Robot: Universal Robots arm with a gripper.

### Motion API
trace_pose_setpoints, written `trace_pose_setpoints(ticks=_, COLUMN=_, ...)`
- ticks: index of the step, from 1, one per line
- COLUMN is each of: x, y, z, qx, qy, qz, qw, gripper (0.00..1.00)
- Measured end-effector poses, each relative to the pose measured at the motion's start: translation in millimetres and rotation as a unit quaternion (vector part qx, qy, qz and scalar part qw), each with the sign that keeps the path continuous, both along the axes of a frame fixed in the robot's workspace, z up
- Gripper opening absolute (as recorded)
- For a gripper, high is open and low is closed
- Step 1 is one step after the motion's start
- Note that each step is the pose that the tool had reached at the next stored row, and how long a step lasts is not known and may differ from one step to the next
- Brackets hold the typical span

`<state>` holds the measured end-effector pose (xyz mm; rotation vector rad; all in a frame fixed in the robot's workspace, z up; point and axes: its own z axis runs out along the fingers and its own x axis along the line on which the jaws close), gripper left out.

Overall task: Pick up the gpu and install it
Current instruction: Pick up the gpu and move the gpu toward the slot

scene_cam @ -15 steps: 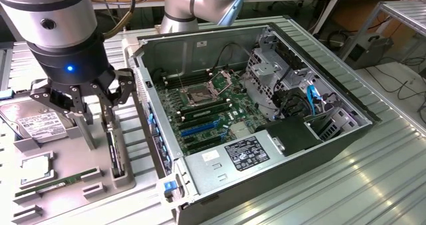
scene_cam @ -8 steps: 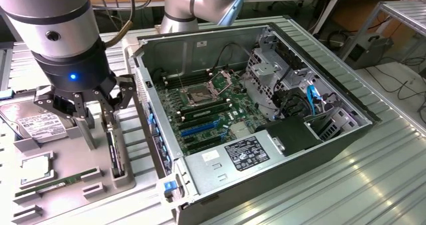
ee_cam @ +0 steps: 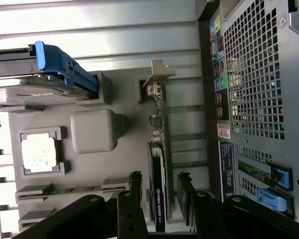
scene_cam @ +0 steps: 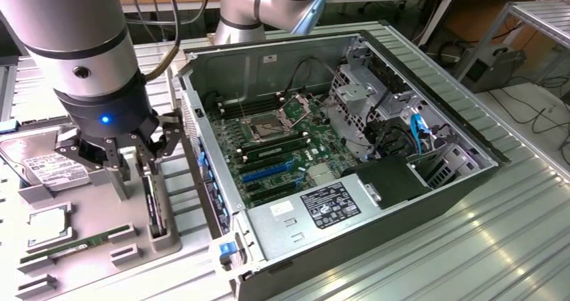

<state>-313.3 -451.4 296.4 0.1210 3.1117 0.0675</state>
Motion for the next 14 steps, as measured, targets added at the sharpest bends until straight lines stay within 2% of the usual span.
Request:
trace_pose_setpoints(ticks=10, x=1.5, y=0.0, z=-22.3, qx=0.0, qy=0.0001, qz=0.0, qw=1.0, gripper=0.42)
trace_pose_setpoints(ticks=14, x=2.2, y=0.0, z=-30.4, qx=0.0, qy=0.0014, qz=0.0, qw=1.0, gripper=0.42)
